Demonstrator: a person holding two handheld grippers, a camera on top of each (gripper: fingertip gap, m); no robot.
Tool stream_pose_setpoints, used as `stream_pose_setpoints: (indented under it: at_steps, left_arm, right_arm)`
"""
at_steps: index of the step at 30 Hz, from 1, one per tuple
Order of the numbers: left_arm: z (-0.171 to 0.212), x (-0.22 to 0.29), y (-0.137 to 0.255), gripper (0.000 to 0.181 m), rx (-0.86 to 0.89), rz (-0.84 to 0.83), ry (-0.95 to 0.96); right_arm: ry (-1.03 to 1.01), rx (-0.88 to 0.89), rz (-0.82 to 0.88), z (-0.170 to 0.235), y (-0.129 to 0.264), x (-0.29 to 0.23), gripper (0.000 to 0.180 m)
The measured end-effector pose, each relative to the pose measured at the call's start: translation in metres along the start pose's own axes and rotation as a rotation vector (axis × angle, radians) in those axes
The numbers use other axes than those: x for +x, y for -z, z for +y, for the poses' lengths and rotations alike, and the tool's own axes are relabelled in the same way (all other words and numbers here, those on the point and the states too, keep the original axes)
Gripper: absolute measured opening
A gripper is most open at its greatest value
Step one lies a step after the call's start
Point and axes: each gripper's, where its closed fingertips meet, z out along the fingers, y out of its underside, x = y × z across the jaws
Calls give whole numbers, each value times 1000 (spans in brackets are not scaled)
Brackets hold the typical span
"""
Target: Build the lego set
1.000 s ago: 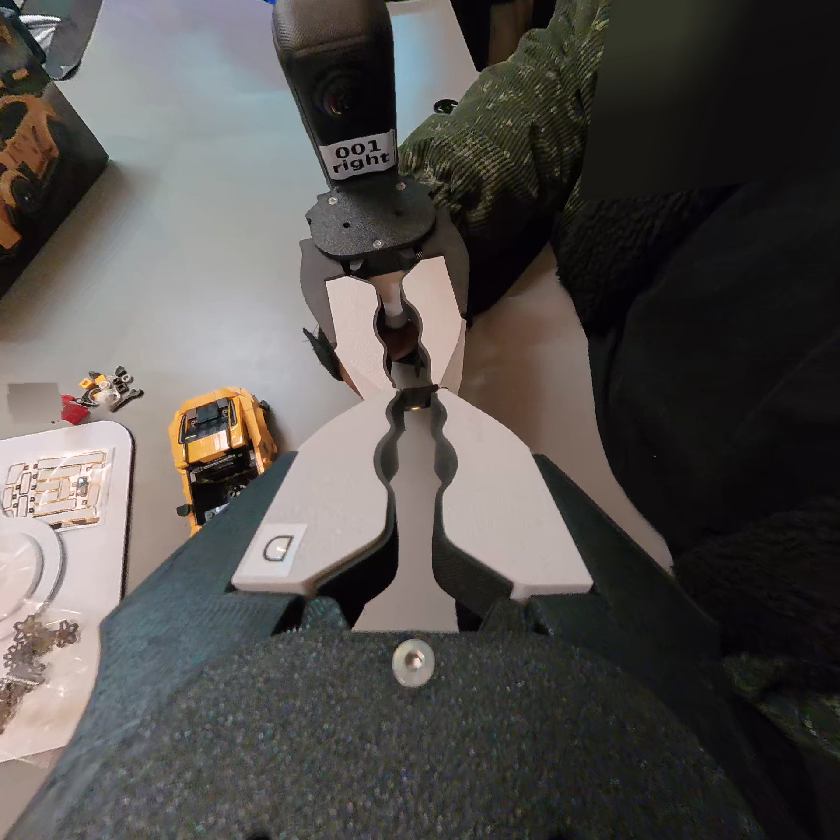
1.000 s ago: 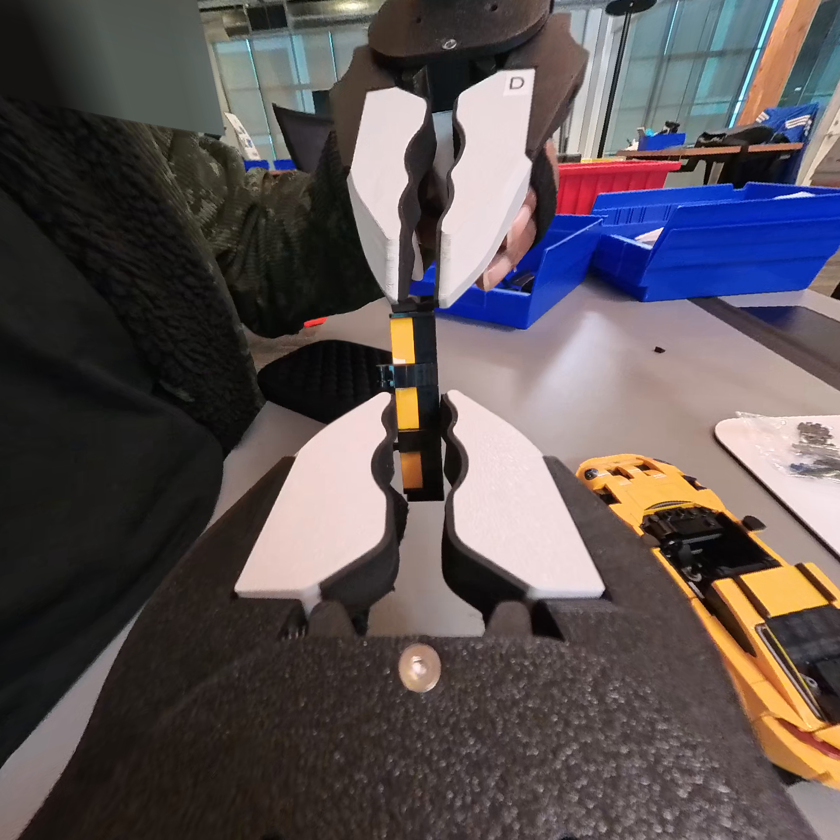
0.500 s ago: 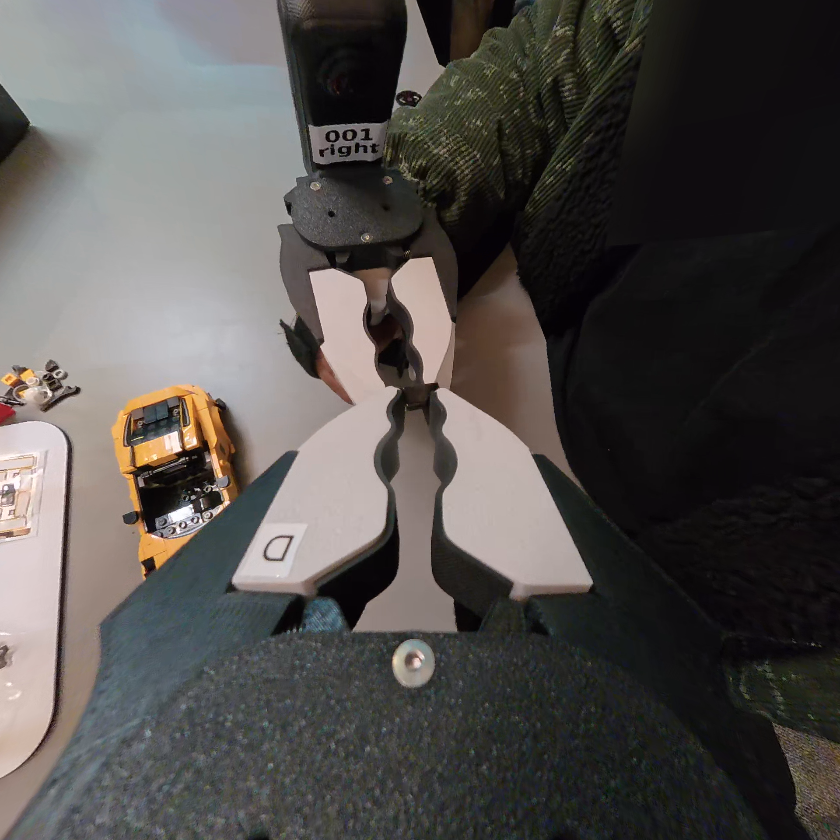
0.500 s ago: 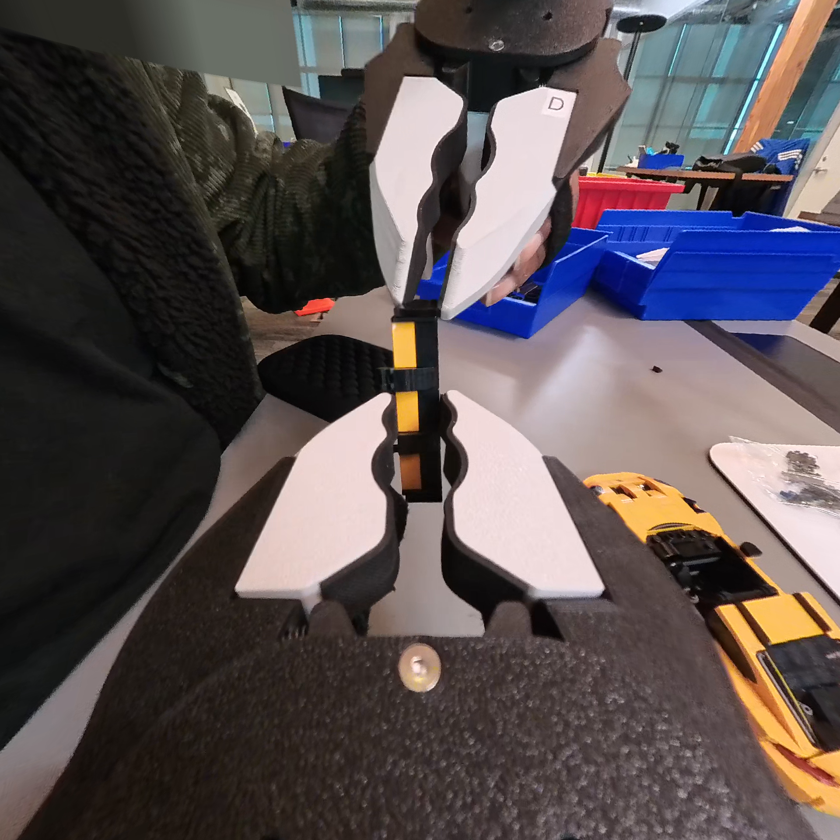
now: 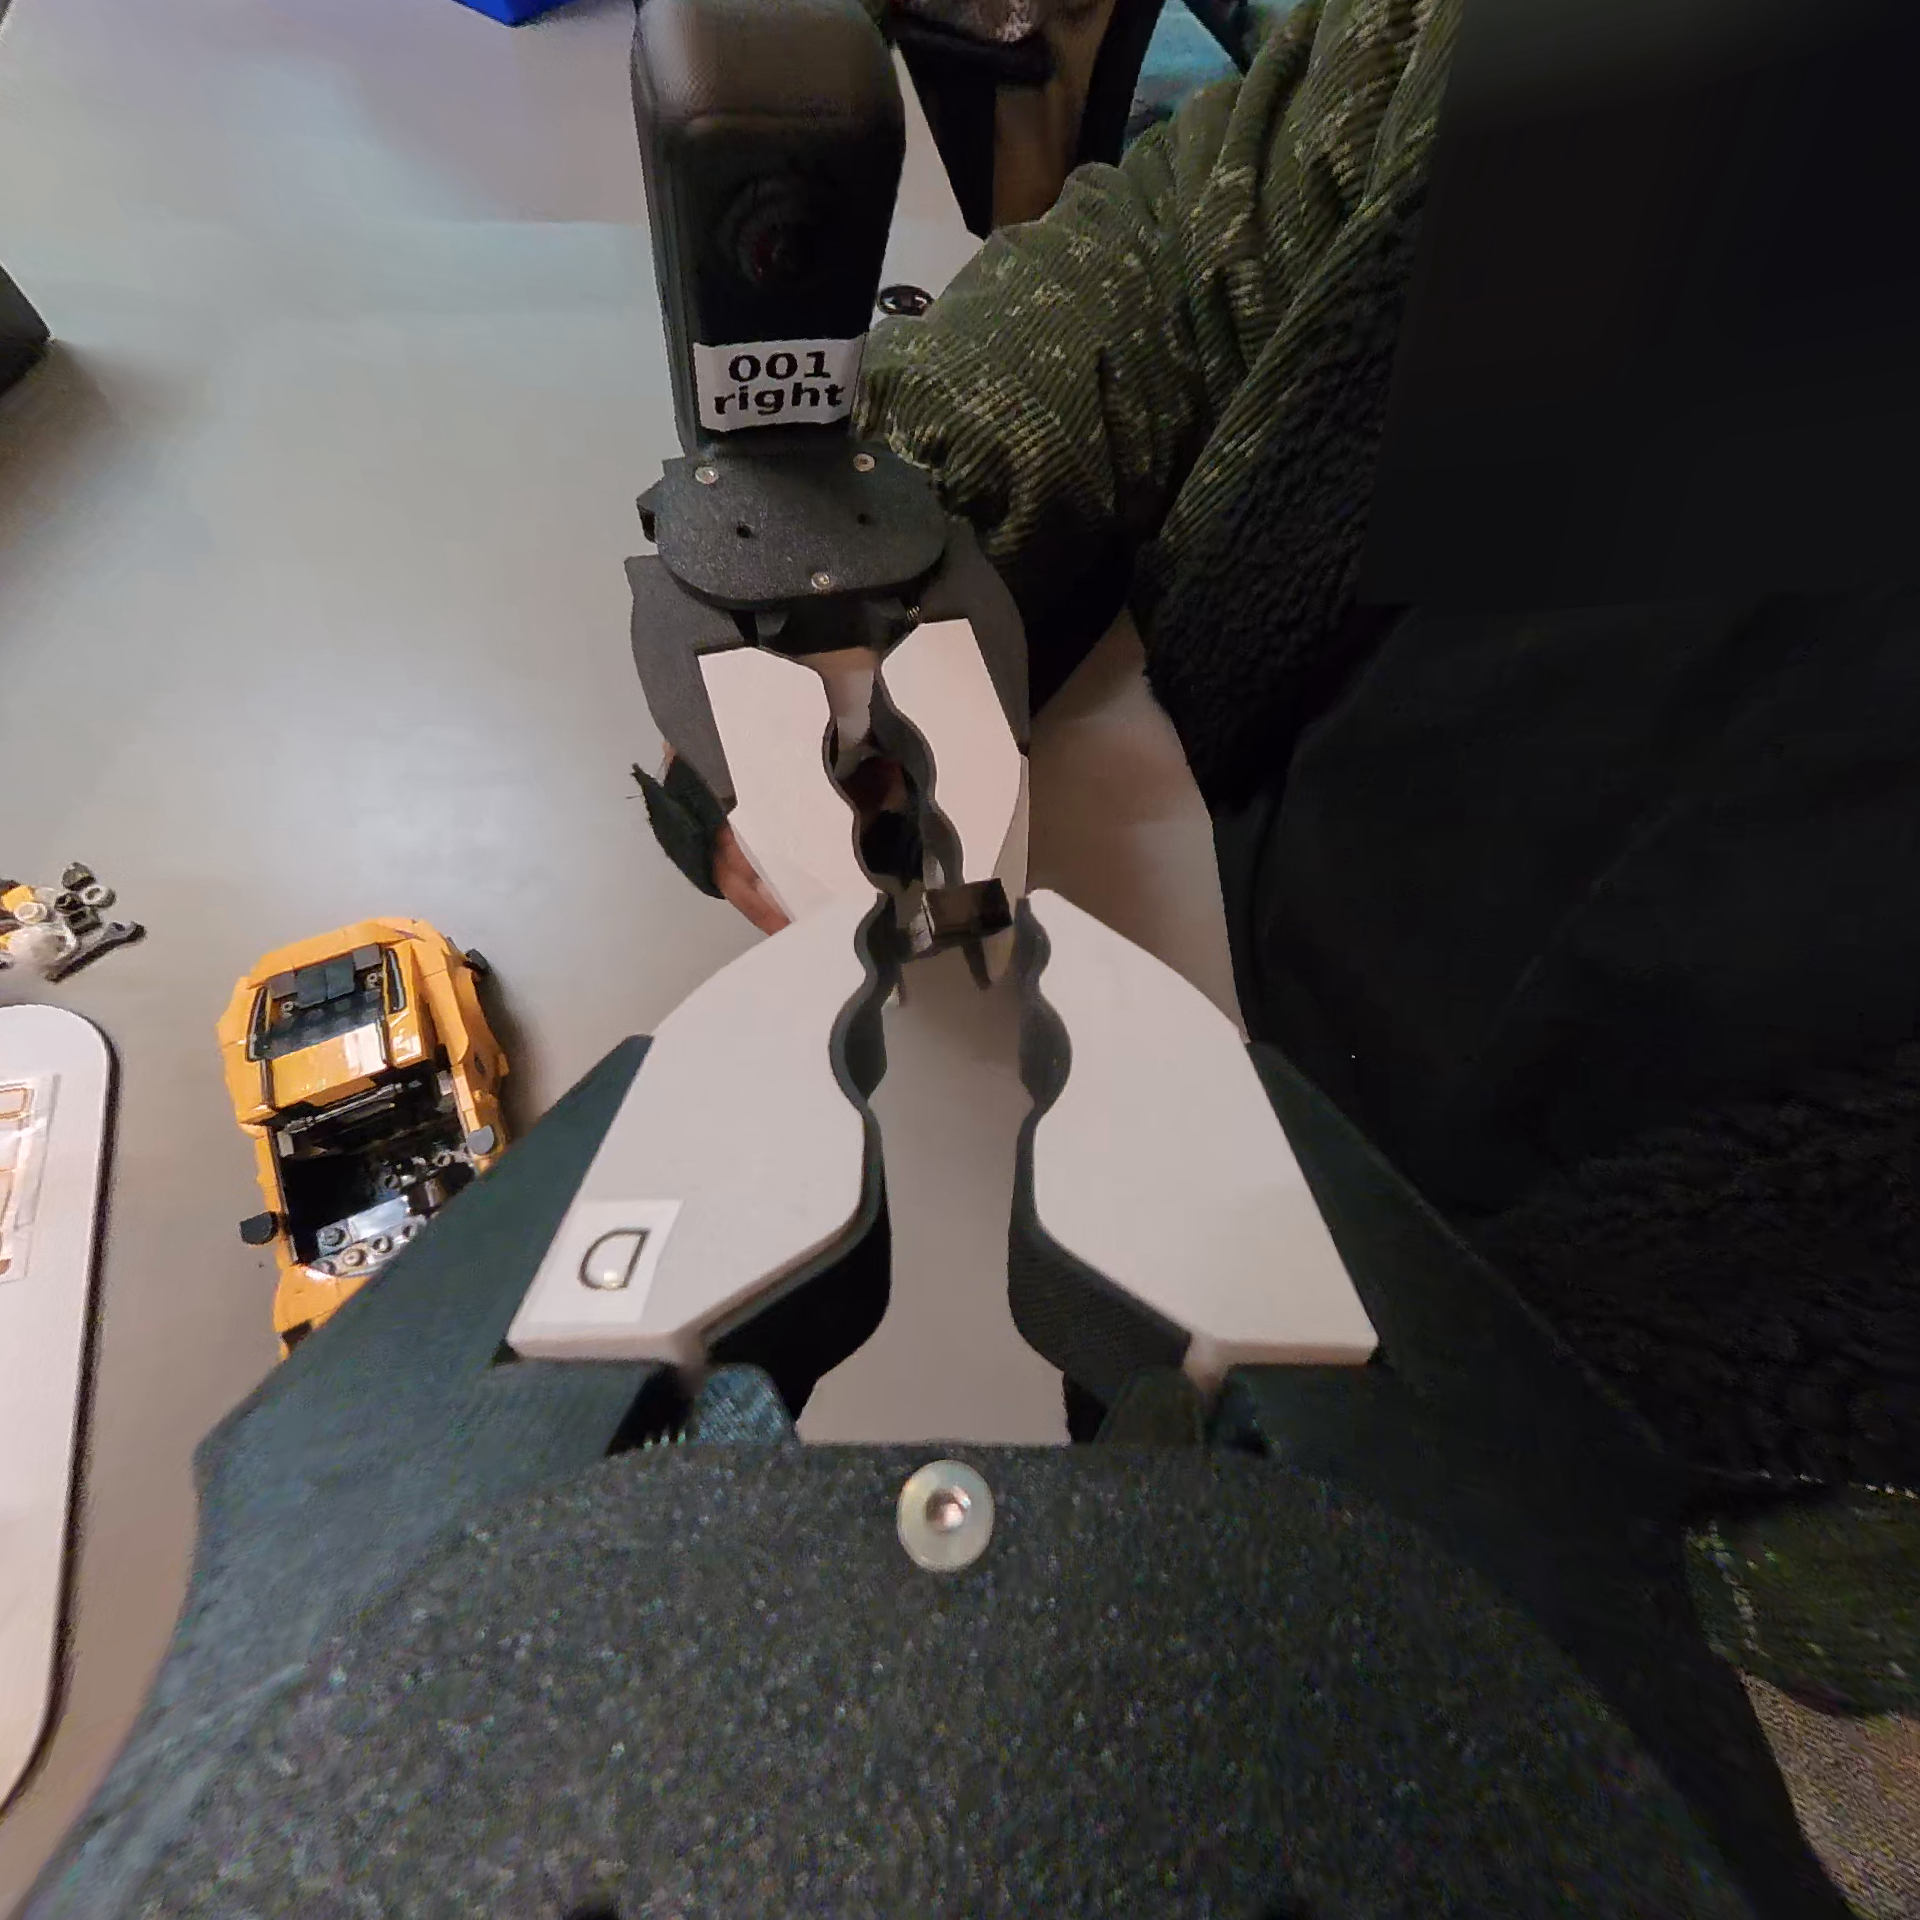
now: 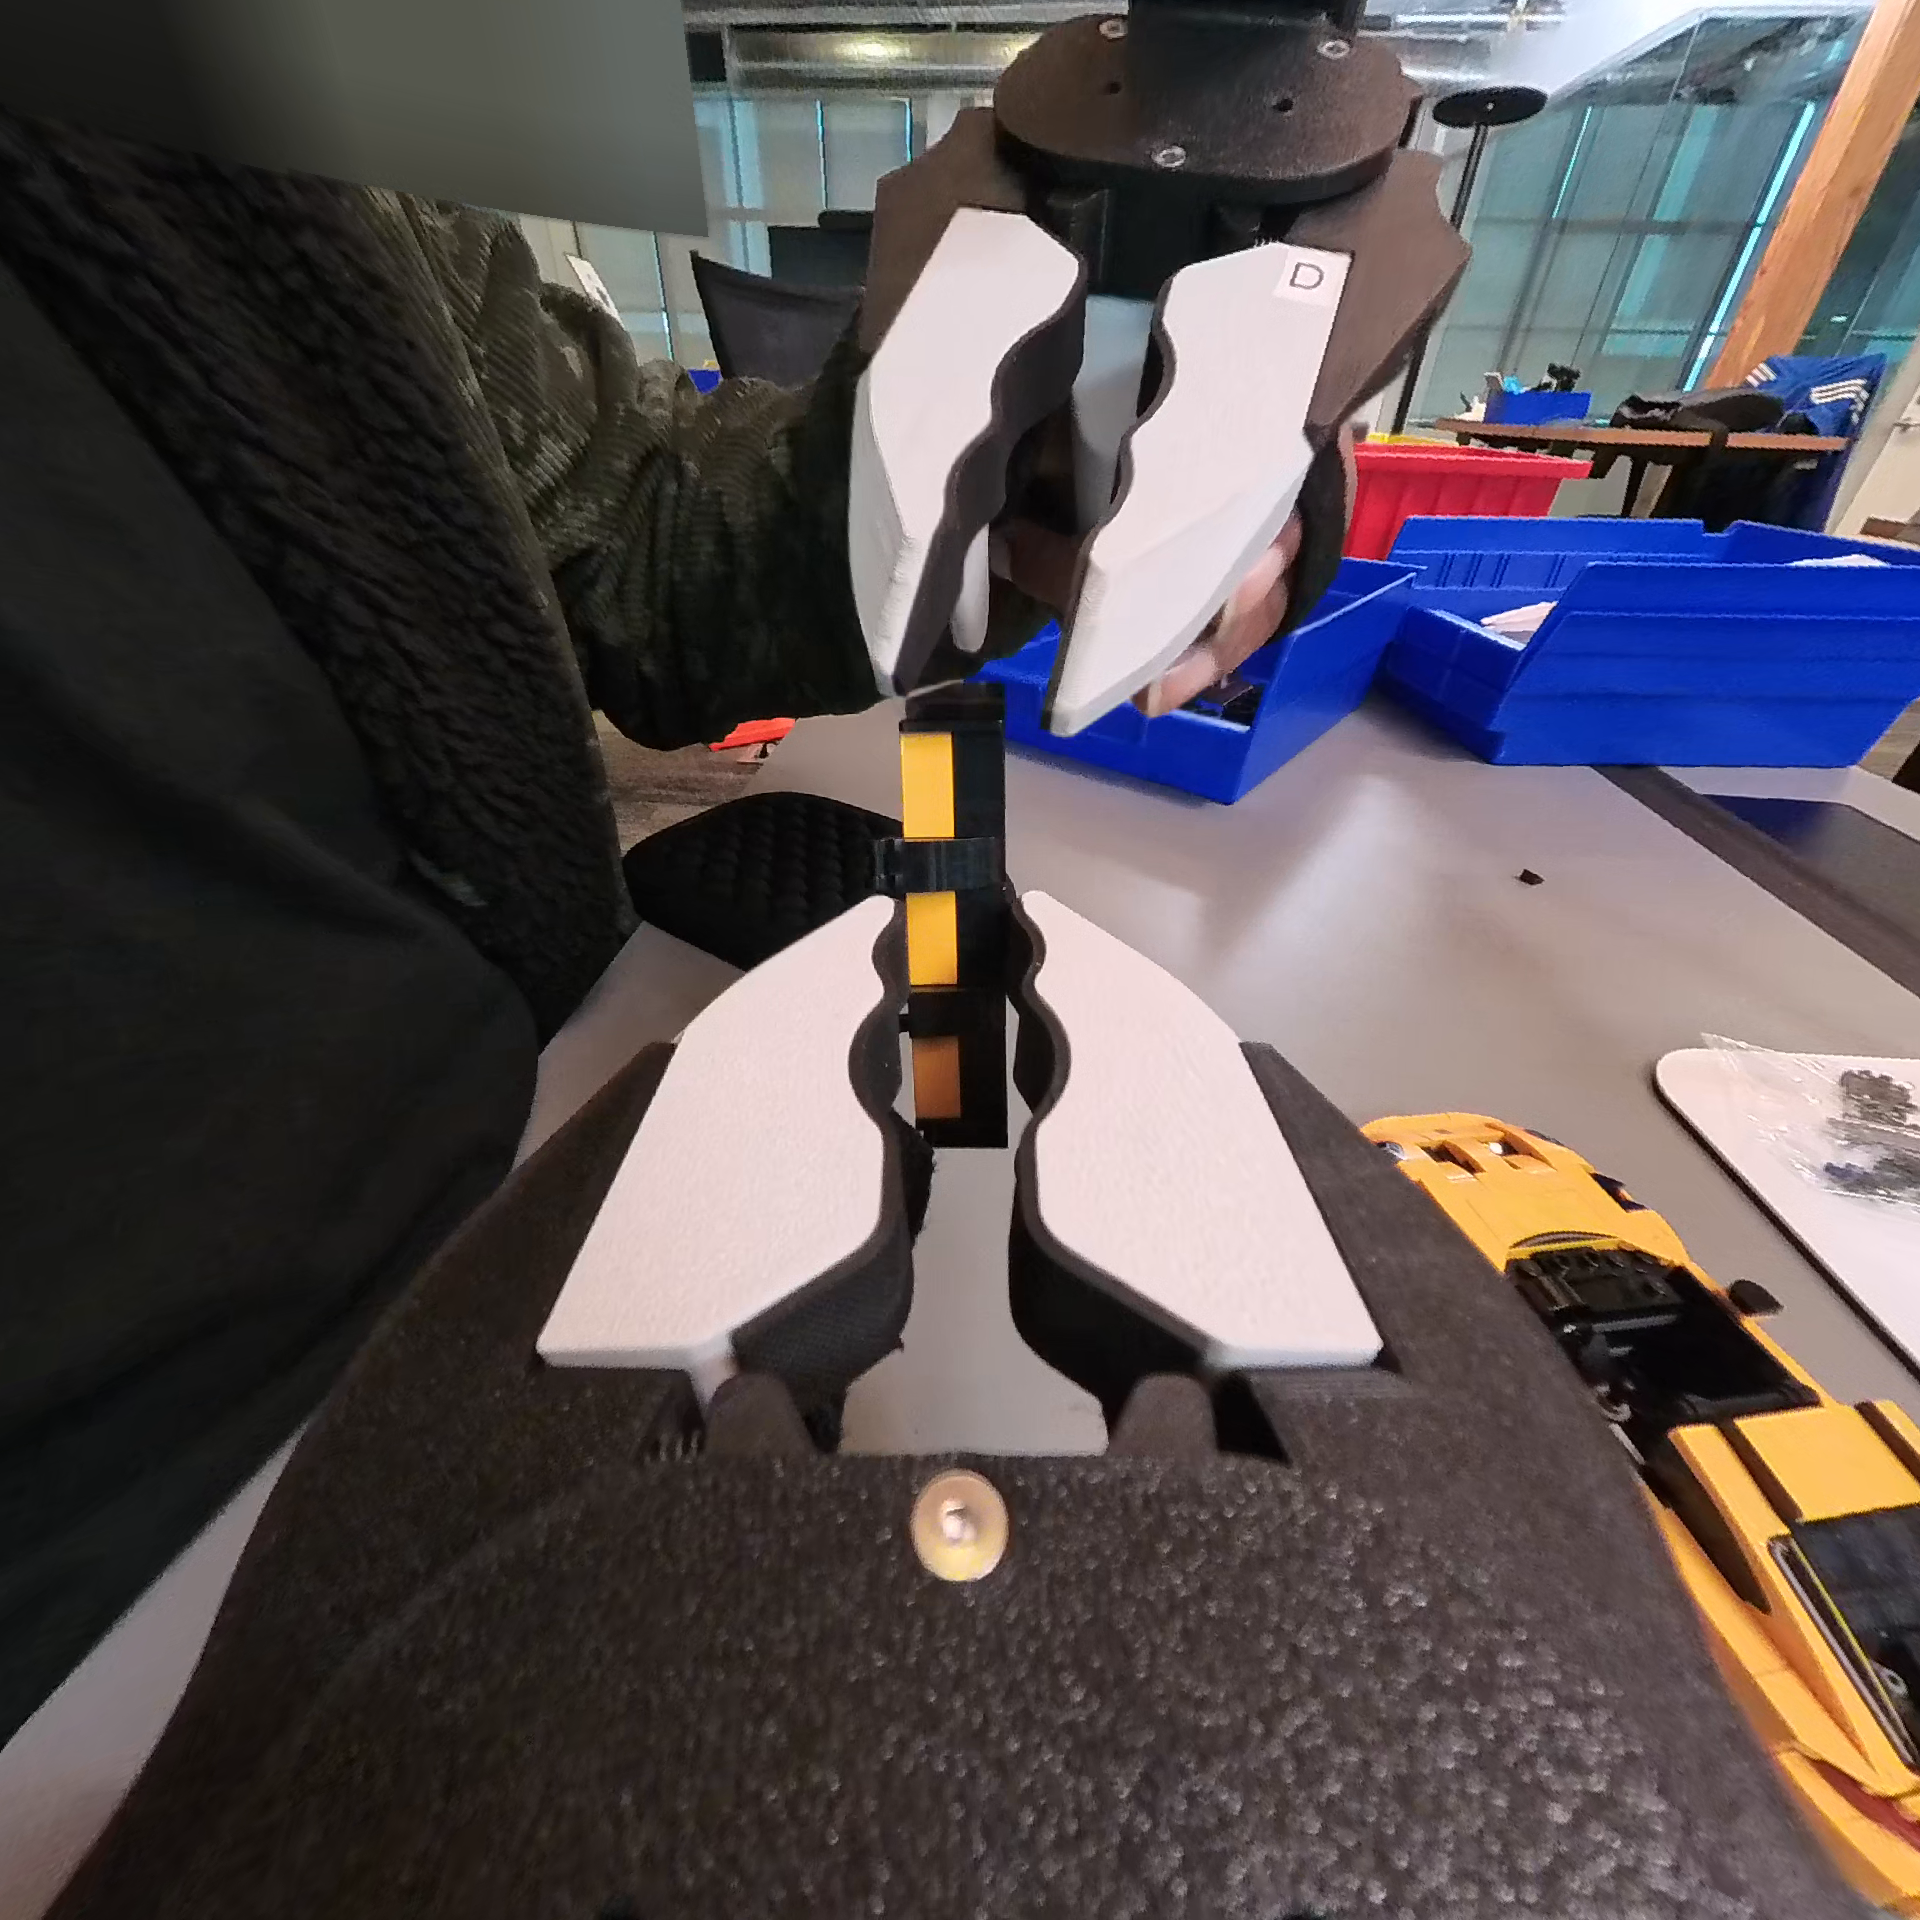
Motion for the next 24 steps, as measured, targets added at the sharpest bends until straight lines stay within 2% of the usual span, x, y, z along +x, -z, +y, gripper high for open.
stream_pose_setpoints:
  at_steps: [5,13,17,24]
  left_arm:
    - [-6,-5,8,21,46,-72,-81]
    - [-32,-11,11,29,155,-427,-438]
    - [-32,-8,6,32,105,-492,-565]
    - [-27,-5,4,23,55,-549,-693]
  right_arm:
    - [-49,45,-24,-8,4,0,17]
    - [-177,100,-48,-27,16,8,17]
    - [-242,95,-109,-28,12,1,17]
    - [-326,134,-206,-36,9,-11,17]
